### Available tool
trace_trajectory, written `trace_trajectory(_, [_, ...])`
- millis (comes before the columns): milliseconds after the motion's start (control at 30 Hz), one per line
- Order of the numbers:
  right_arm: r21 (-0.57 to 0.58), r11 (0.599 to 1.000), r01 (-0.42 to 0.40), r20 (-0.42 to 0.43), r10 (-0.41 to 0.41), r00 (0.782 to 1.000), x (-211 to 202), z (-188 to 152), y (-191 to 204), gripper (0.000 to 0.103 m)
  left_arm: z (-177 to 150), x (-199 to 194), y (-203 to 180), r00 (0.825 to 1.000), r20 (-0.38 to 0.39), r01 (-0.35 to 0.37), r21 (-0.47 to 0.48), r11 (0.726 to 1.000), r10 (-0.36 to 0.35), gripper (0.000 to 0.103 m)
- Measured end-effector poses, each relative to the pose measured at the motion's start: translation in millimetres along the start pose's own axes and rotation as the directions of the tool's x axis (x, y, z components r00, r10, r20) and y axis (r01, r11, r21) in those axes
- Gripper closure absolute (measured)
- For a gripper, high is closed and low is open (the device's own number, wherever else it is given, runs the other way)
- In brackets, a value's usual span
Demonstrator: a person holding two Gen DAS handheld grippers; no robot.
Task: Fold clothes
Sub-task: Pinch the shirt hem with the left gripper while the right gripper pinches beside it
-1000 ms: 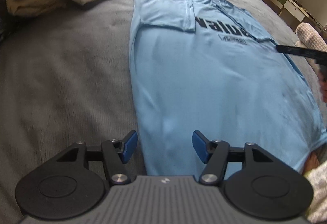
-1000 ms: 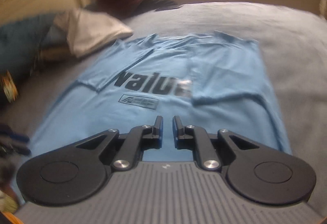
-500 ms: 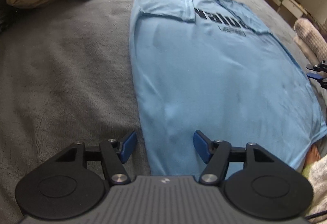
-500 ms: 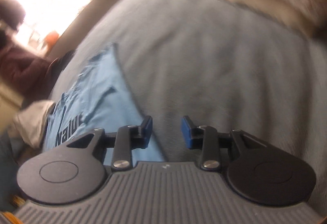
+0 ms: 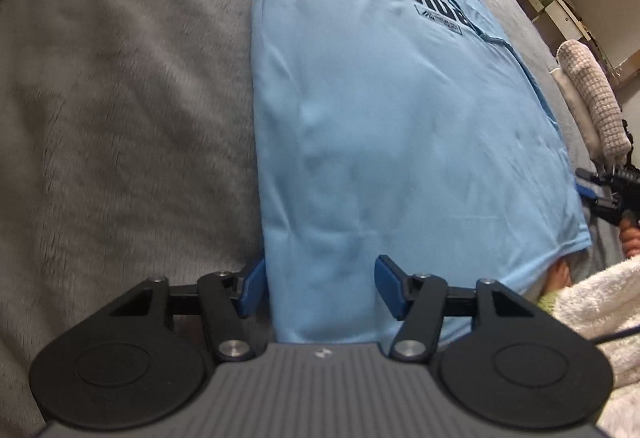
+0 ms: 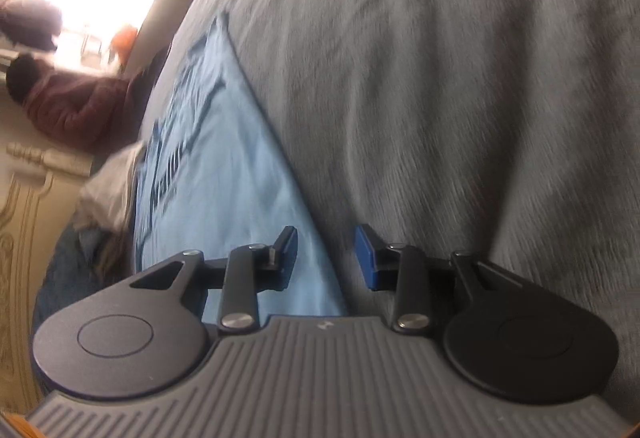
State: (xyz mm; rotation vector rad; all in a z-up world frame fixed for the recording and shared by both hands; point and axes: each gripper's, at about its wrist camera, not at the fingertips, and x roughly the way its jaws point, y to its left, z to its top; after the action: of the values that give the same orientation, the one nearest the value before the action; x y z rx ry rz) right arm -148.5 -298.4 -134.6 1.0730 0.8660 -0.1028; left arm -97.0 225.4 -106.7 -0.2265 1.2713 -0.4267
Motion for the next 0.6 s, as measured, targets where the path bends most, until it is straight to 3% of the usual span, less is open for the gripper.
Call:
trace_trajectory(167, [0.048, 0.998, -0.052, -0.081, 0.056, 0.995, -4.2, -14.7, -11.9, 0.072, -9.3, 0.5, 8.3, 0.998, -0.039, 0.05, -0.055, 0.997, -0.052, 0.053])
trace_trajectory(433, [0.107, 0.99, -0.093, -0.157, 0.109, 0.982, -12.0, -27.9, -20.3, 0.072, -17.9, -1.8, 5.5, 0.997, -0.056, 0.053, -0.021, 0.998, -0.054, 0.053])
trace_trajectory(600, [0.081, 0.993, -0.088, -0.154, 0.1, 0.983, -16.8, -30.1, -14.5, 0.072, -24.2, -3.8, -3.4, 0.997, -0.068, 0.035, 0.028, 0.999, -0.033, 0.054])
